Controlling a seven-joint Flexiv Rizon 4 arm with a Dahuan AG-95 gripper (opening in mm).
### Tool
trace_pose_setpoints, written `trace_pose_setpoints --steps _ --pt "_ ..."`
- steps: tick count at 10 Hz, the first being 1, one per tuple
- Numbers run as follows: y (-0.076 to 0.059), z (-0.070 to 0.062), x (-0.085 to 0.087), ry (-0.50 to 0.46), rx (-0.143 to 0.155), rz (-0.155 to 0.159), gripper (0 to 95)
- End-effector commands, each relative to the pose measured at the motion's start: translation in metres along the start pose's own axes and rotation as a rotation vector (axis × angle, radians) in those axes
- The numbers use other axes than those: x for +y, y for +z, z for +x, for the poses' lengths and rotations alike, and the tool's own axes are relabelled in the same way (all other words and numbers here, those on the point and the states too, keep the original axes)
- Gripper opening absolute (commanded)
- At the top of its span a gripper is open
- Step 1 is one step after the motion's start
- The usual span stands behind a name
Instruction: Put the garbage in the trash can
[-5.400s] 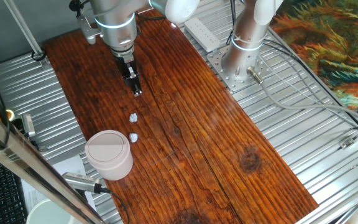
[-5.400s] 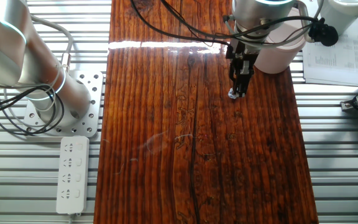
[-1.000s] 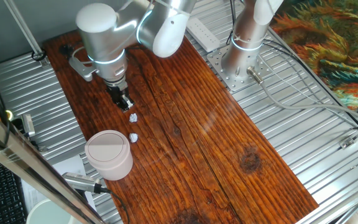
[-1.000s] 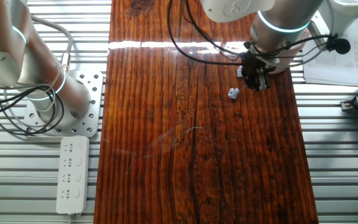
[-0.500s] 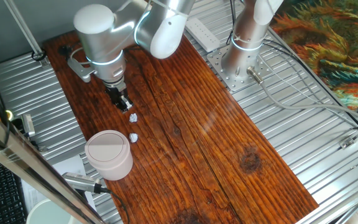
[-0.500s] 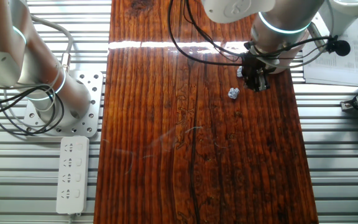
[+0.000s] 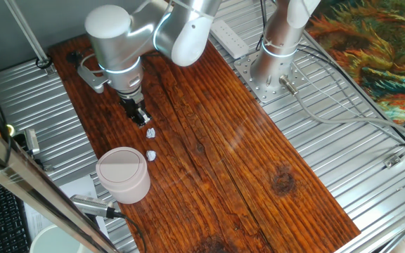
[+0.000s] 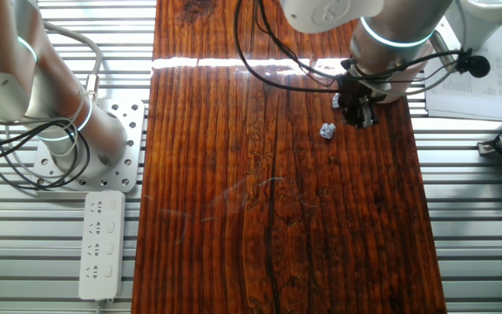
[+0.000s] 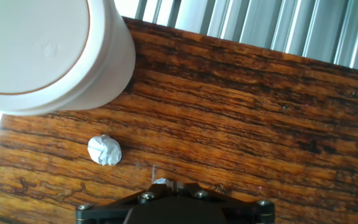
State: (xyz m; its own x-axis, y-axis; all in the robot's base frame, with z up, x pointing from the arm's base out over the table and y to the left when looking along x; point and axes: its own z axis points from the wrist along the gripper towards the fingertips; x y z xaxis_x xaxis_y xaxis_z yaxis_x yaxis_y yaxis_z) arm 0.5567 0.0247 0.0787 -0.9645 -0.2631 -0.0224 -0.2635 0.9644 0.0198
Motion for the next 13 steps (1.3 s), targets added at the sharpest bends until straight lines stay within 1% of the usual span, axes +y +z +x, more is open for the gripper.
trace_pose_setpoints --steps 1,2,3,4,5,6,8,10,11,13 --pt "-0.001 0.002 0.000 0.046 -0.002 -0.005 0.0" --pt "-0.001 0.002 0.000 0.042 0.026 -0.003 19.0" --pt "-0.001 0.002 0.000 0.045 0.038 0.004 19.0" --pt "-0.002 0.002 0.001 0.047 0.043 0.009 19.0" --pt "0.000 0.002 -0.001 0.042 0.048 0.003 38.0" --pt "0.003 0.002 -0.002 0.037 0.059 0.001 38.0" --pt "0.013 0.002 -0.006 0.024 0.053 -0.008 38.0" --pt "0.021 0.003 -0.002 0.035 0.059 -0.010 38.0" --pt "0.024 0.004 0.001 0.033 0.057 -0.008 38.0" --pt "0.032 0.012 0.007 0.034 0.051 -0.001 38.0"
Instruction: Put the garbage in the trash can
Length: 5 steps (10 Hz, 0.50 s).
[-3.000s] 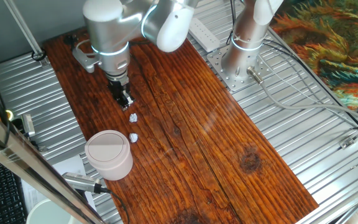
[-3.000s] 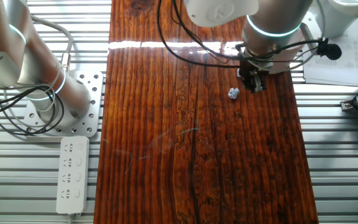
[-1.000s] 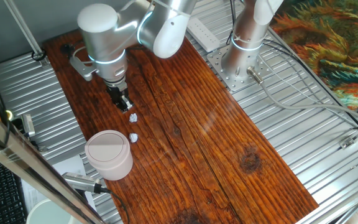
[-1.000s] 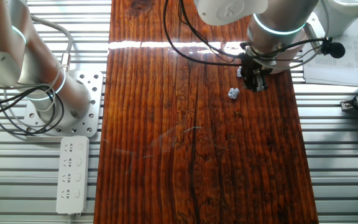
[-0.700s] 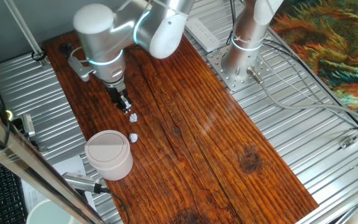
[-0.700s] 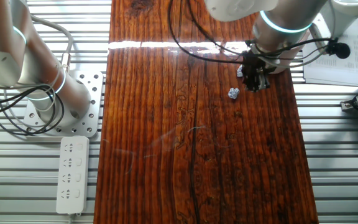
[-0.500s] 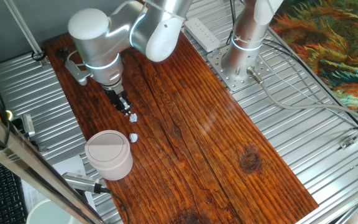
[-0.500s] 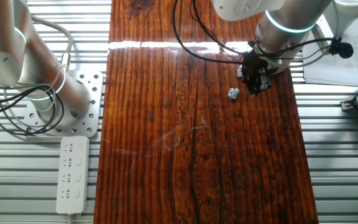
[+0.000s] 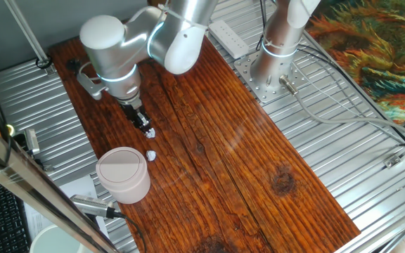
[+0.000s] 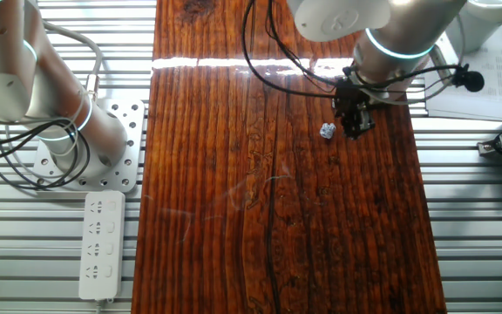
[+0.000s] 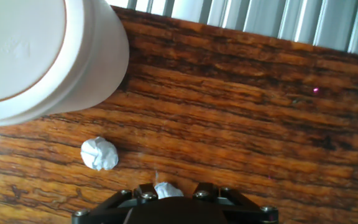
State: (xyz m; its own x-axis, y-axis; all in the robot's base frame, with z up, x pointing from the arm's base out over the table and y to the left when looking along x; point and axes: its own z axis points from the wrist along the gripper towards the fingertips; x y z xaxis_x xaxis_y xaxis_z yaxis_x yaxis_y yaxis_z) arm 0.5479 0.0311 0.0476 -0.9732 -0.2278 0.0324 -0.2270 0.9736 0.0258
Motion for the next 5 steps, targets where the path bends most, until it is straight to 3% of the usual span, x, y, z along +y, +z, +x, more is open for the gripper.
trace_pose_setpoints --steps 1,5 --pt "0.002 0.004 -0.001 -0.006 -0.004 0.005 38.0" --pt "0.015 0.011 -0.001 -0.023 -0.024 0.007 38.0"
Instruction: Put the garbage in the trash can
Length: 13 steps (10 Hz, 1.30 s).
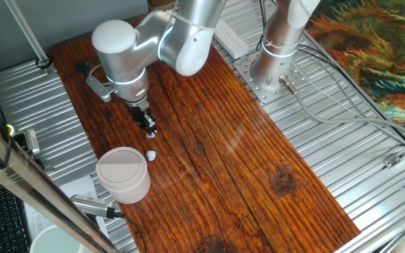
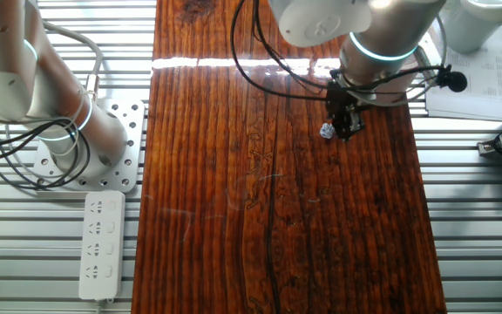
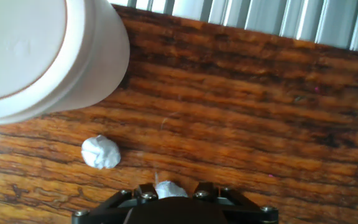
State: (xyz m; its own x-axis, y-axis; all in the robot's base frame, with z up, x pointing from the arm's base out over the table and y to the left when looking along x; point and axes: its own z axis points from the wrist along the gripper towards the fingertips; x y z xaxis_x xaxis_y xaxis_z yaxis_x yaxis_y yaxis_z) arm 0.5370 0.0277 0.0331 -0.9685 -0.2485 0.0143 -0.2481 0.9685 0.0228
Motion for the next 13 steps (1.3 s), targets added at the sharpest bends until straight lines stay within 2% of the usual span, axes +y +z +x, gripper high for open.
trace_pose_setpoints --steps 1,8,9,13 --pt "0.003 0.000 0.001 -0.002 -0.007 0.005 38.0" --pt "0.013 0.000 0.004 0.003 -0.005 0.010 38.0" --pt "0.013 0.000 0.004 0.004 -0.005 0.010 19.0" --pt "0.016 0.003 0.004 0.006 -0.007 0.006 19.0"
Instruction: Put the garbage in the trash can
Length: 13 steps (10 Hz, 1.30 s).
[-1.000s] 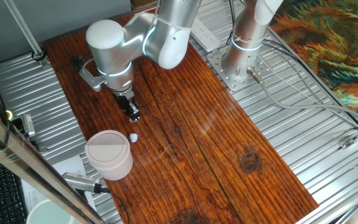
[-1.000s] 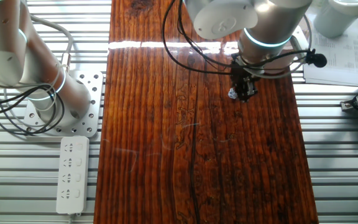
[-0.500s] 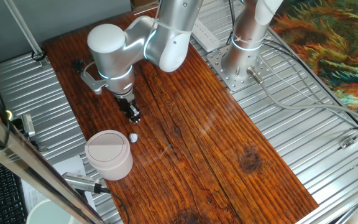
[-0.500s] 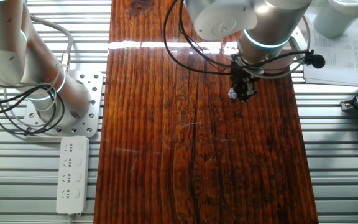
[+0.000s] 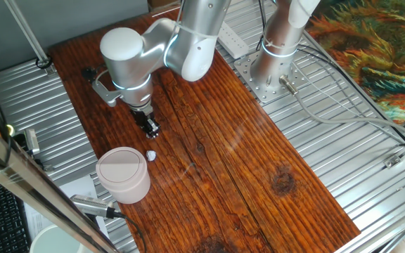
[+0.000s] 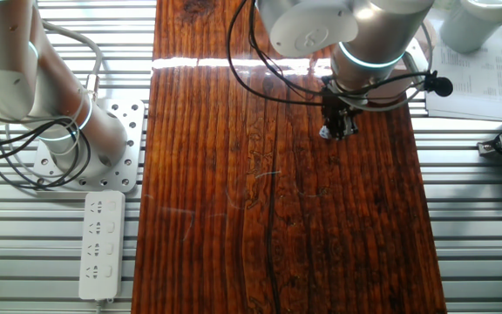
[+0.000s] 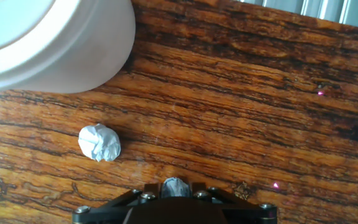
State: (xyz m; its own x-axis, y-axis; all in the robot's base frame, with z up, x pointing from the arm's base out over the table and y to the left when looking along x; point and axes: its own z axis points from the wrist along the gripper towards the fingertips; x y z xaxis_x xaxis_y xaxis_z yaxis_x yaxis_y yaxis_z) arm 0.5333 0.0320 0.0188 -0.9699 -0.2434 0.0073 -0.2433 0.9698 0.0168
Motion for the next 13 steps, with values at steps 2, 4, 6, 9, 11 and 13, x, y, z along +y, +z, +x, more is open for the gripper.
trace_pose_setpoints --steps 2,4,6,9,11,13 --pt "0.002 0.000 -0.001 0.006 -0.001 0.000 0.0" --pt "-0.001 0.001 0.000 0.008 0.002 0.001 0.0" --pt "-0.002 0.001 0.000 0.009 0.001 0.002 0.0" --pt "-0.013 0.002 0.003 0.016 -0.011 -0.004 0.0" --pt "-0.024 0.001 0.005 0.017 -0.011 -0.007 0.0" --pt "-0.037 -0.008 0.009 0.021 -0.012 -0.012 0.0"
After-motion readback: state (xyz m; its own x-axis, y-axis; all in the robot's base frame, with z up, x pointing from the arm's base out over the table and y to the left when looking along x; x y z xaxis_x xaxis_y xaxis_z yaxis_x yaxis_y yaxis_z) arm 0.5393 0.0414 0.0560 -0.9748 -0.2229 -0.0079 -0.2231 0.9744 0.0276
